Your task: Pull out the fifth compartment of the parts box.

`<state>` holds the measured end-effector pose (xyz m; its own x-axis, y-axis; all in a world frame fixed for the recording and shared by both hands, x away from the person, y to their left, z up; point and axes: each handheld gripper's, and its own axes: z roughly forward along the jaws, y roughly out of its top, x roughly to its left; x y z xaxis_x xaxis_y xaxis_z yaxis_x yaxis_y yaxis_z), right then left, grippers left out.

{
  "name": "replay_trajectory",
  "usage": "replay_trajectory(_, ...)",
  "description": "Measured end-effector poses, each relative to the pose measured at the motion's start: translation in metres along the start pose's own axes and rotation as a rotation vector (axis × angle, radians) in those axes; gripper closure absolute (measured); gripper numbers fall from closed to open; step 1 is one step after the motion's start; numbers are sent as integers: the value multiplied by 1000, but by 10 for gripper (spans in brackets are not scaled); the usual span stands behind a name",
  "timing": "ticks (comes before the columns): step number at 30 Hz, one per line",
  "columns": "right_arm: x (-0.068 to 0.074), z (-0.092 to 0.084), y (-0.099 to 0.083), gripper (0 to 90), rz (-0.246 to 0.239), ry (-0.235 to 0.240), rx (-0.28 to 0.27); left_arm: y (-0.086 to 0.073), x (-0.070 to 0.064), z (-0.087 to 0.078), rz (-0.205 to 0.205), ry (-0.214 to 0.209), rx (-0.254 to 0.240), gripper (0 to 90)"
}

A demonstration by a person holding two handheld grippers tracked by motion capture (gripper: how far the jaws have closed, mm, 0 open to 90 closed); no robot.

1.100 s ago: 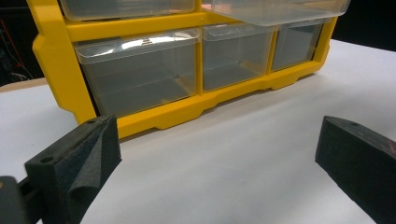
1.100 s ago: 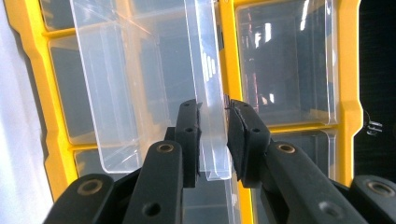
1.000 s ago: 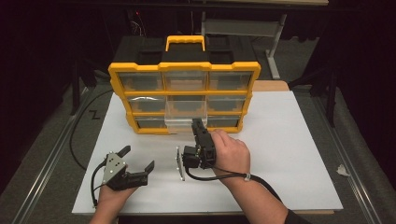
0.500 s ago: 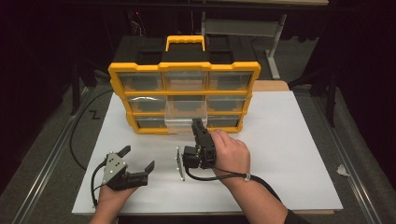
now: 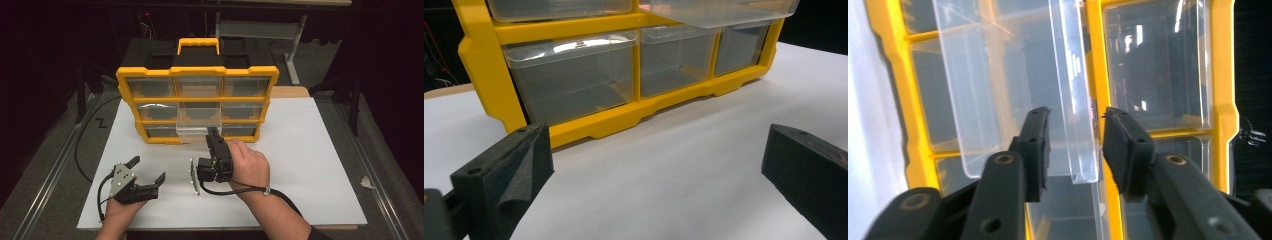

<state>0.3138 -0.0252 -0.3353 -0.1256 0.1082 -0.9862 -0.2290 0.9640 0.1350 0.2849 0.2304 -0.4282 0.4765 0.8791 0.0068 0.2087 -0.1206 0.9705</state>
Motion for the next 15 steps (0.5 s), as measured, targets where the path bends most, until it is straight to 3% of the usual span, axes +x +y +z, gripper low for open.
replay_trajectory(6, 4, -7, -7, 557, 10, 28, -8, 0, 0, 0, -2, 0, -4, 7)
replay_trajectory(8, 5, -10, -9, 547, -15, 28, -13, 0, 0, 0, 0, -1, -1, 7)
replay_trajectory(9, 8, -11, -11, 539, 2, 37, -6, 0, 0, 0, 0, -2, -1, 7)
replay_trajectory(13, 15, -14, -19, 502, -6, 61, -4, 0, 0, 0, 0, -2, -1, 7)
replay_trajectory(15, 20, -15, -24, 480, -36, 72, -5, 0, 0, 0, 0, -2, -1, 7)
